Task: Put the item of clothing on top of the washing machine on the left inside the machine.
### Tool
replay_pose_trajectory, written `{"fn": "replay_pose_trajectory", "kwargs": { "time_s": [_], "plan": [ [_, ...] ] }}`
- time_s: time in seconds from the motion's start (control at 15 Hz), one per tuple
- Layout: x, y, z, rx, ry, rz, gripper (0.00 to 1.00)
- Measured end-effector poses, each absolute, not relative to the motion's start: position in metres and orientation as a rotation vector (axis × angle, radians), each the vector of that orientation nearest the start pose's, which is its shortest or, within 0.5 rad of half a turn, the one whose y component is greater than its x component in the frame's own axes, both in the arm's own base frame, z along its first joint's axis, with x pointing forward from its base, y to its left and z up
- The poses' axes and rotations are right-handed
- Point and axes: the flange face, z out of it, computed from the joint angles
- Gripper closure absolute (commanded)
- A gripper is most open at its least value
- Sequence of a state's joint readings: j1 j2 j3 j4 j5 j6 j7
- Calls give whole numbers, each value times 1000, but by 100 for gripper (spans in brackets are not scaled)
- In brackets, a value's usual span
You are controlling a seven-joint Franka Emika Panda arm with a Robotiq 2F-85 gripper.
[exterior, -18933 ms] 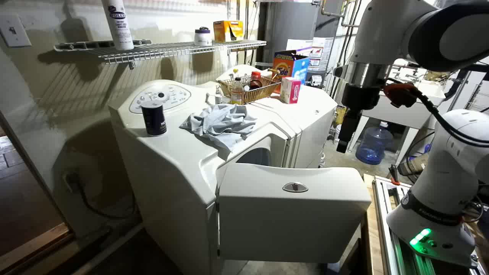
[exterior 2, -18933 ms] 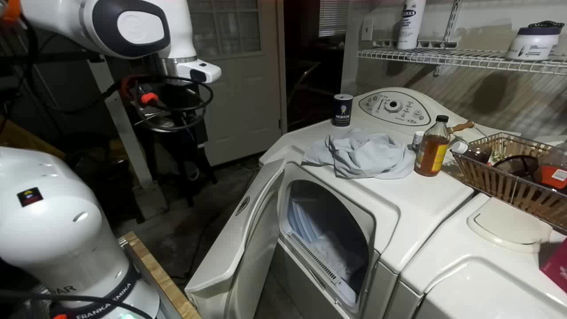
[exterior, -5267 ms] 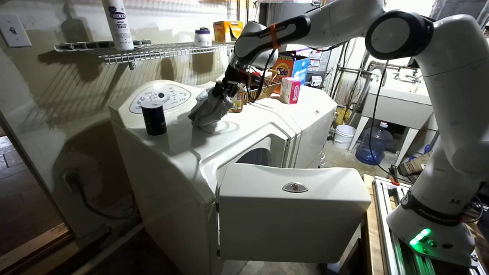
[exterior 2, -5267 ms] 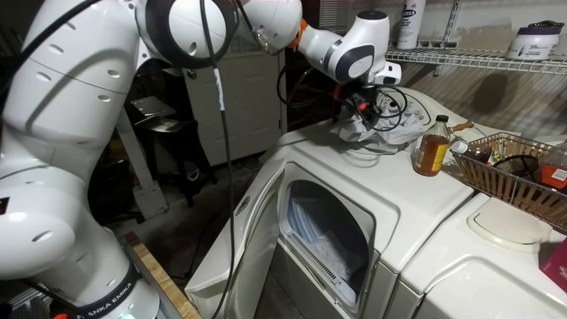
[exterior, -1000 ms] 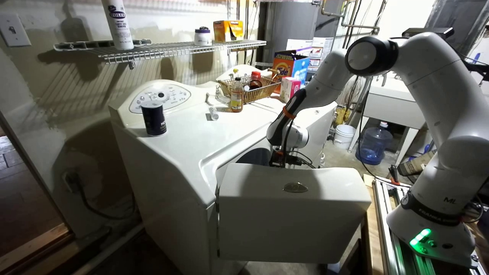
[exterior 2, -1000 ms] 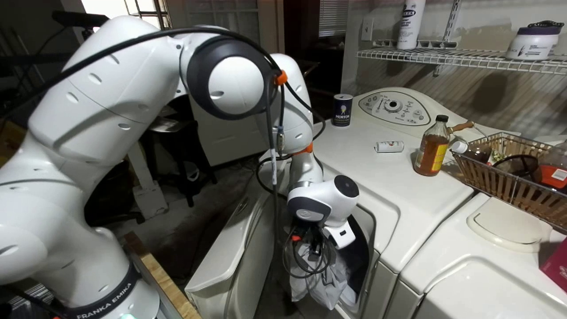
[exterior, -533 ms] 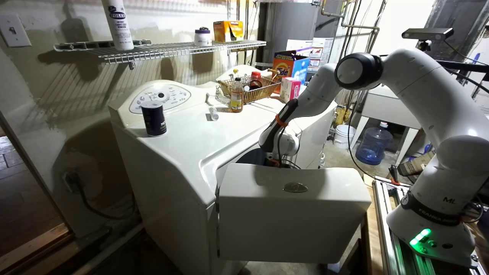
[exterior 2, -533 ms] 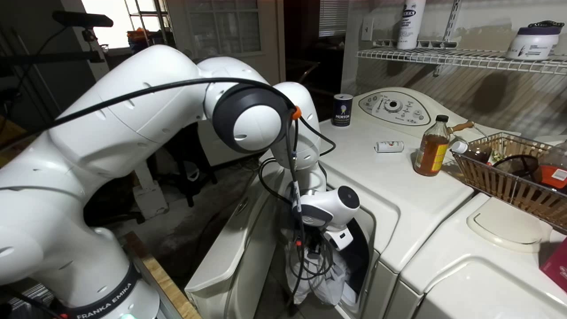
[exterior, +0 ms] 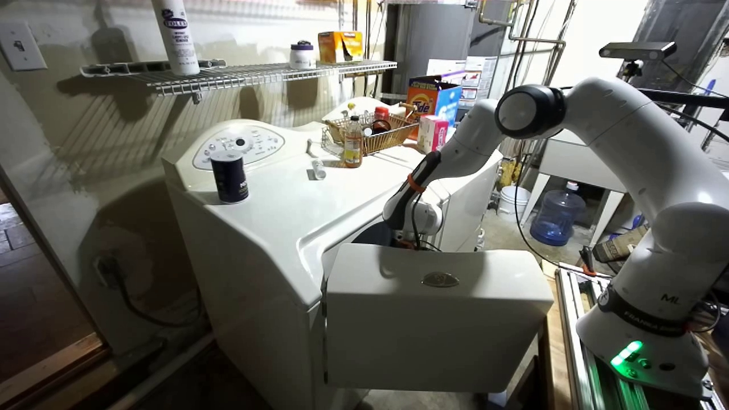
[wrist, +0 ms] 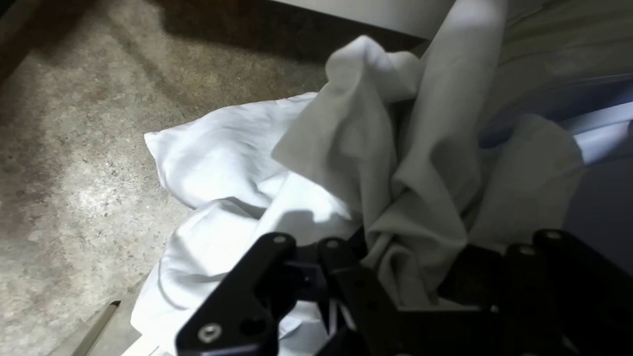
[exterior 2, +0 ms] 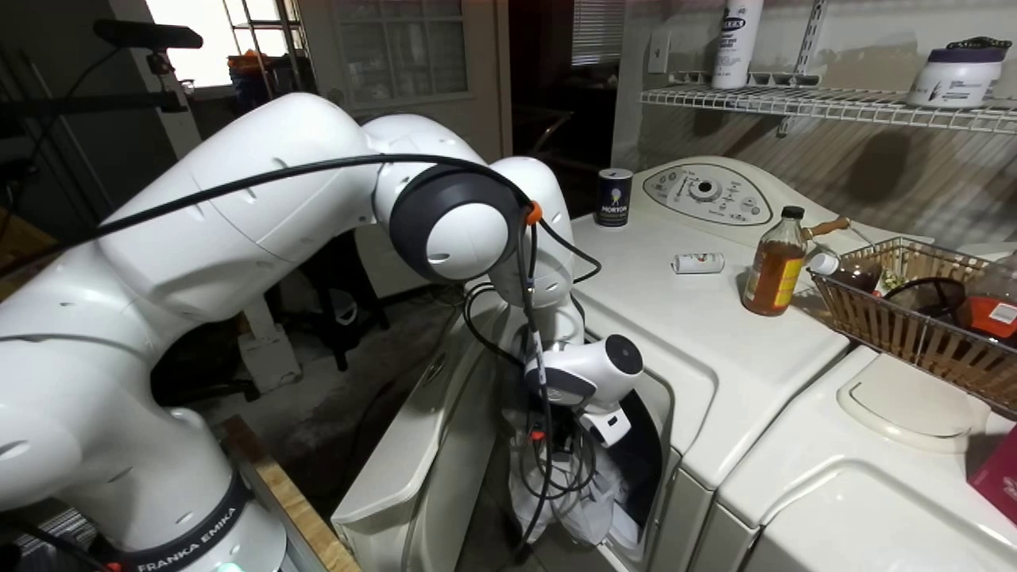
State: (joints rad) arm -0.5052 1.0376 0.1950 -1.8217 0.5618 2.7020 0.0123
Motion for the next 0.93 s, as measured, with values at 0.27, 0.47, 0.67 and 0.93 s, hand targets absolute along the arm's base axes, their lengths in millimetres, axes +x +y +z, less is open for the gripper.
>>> {"fn": "replay_pose_trajectory", "kwargs": {
  "time_s": [0.27, 0.47, 0.67, 0.93],
  "plan": [
    [552, -187, -44, -2428, 1277, 94, 100],
    [561, -194, -56, -2366, 1355, 6, 100],
    [569, -194, -76, -2293, 1383, -64, 100],
    [583, -198, -92, -2220, 1403, -252, 100]
  ]
}}
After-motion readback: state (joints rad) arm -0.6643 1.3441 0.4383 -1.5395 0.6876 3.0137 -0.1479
